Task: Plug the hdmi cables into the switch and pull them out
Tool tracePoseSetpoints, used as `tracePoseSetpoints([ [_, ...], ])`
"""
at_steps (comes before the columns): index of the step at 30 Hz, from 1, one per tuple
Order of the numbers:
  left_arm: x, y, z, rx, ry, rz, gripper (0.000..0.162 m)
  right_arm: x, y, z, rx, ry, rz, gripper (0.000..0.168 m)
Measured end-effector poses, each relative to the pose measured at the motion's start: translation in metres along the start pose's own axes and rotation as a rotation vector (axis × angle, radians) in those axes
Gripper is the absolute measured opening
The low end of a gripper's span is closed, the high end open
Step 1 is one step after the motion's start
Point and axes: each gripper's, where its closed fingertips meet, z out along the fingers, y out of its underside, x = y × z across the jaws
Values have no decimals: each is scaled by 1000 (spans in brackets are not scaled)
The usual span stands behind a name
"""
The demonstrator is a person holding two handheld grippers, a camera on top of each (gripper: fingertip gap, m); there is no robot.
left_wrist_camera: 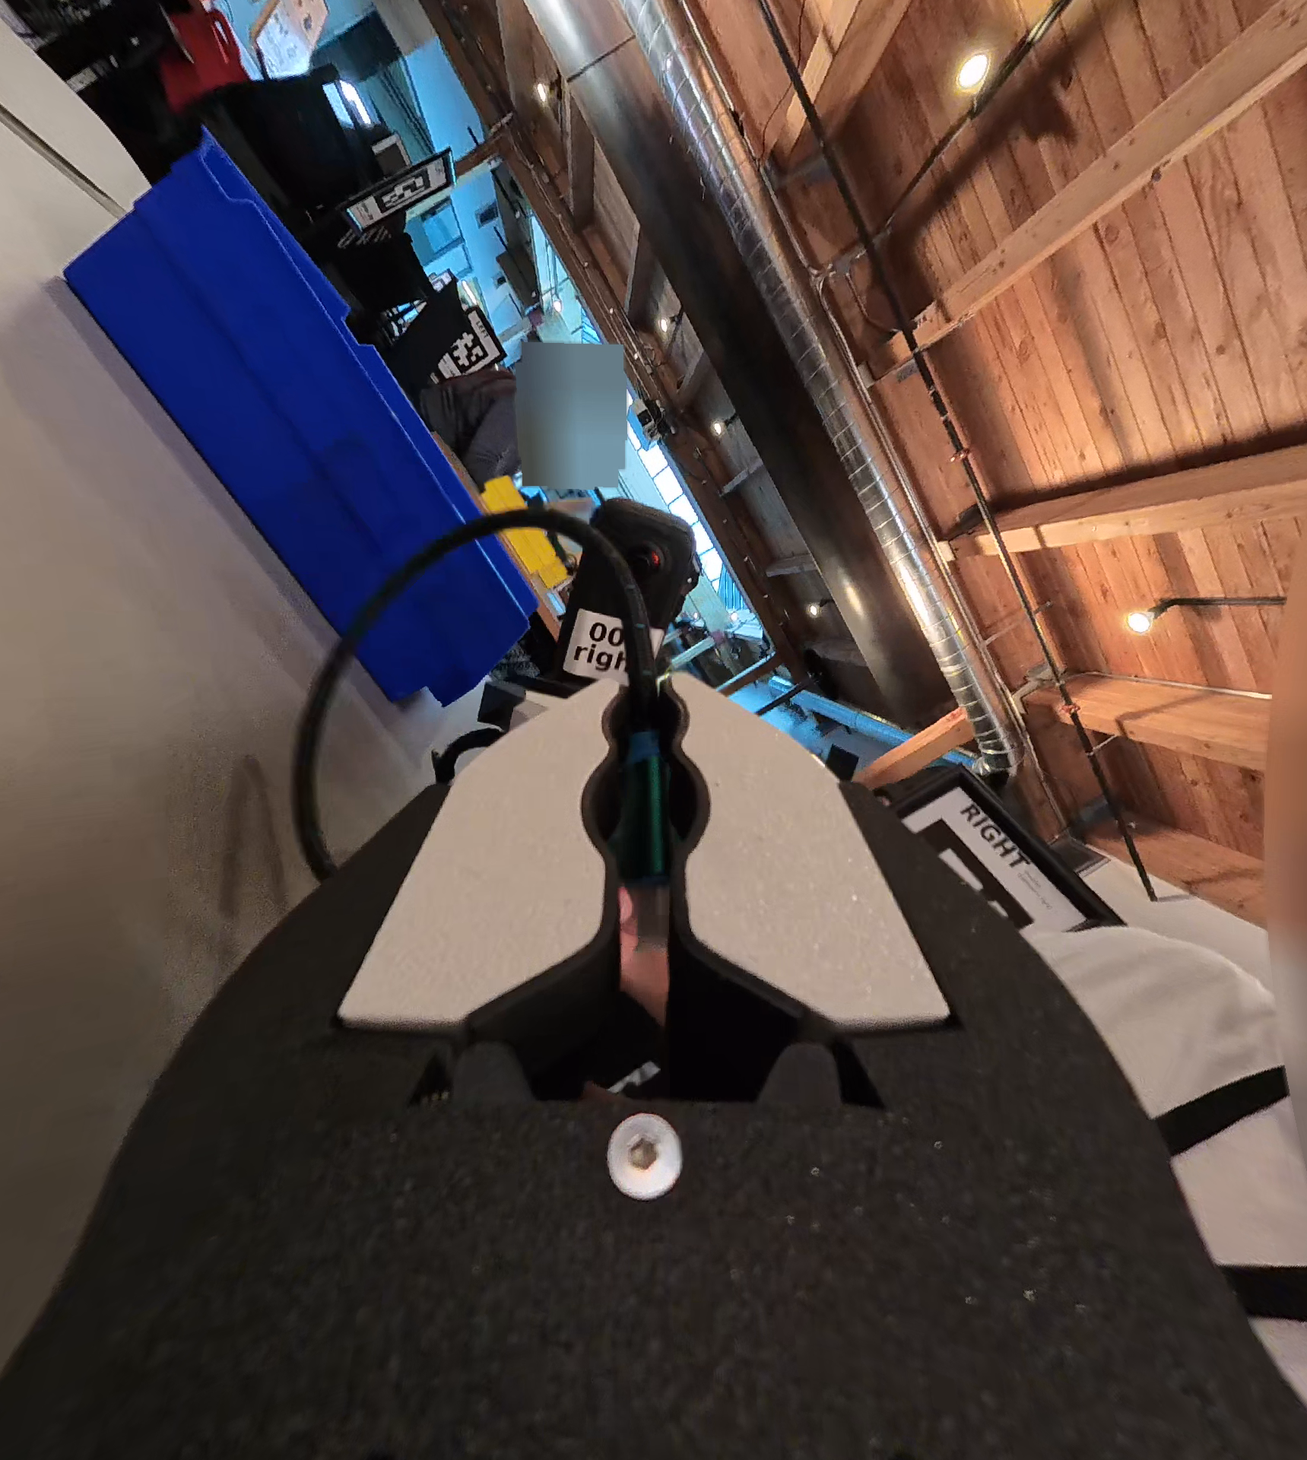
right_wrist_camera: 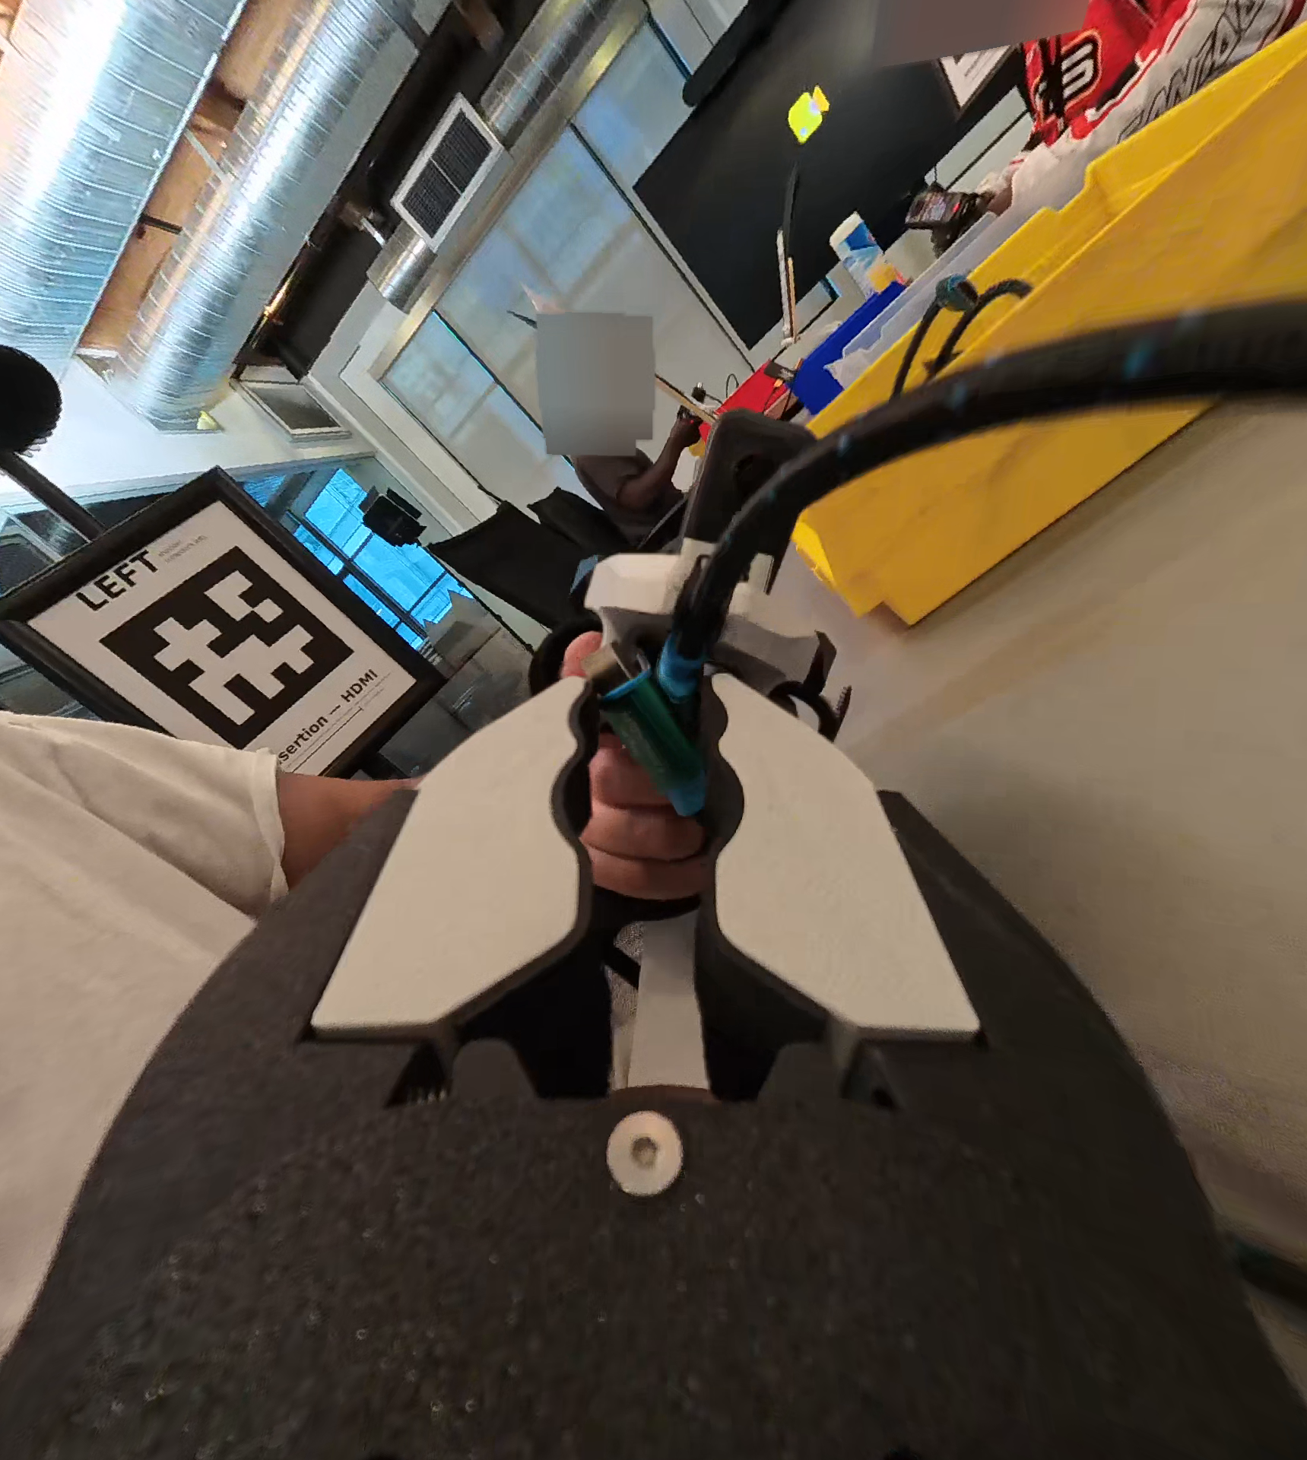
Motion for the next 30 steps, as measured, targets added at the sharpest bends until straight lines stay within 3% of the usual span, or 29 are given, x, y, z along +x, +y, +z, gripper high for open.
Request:
tracePoseSetpoints([
  [1,1,1,1,-13,1,9,6,-1,1,-1,-16,-4,1,20],
  [4,7,5,3,-62,-5,56,18,-1,-3,-7,-9,-7,-11,12],
  [8,6,9,-3,-120,-77,175,35,4,-12,-18,47,25,1,13],
  [14,-3,2,-13,-134,-190,322,17,10,-29,-37,130,54,-10,13],
  [16,-7,9,-12,-172,-201,334,2,10,-30,-38,137,55,-19,13],
  [19,-9,10,-11,-171,-203,328,2,9,-30,-38,129,73,-64,12],
  [20,-7,10,-11,-170,-192,316,5,8,-30,-38,124,68,-77,6],
  [21,-6,9,-11,-167,-184,300,10,7,-31,-38,121,75,-94,13],
  [24,-6,8,-11,-155,-164,253,20,4,-29,-37,99,77,-142,12],
  [30,3,6,-10,-131,-113,238,8,-4,-23,-30,61,77,-229,12],
])
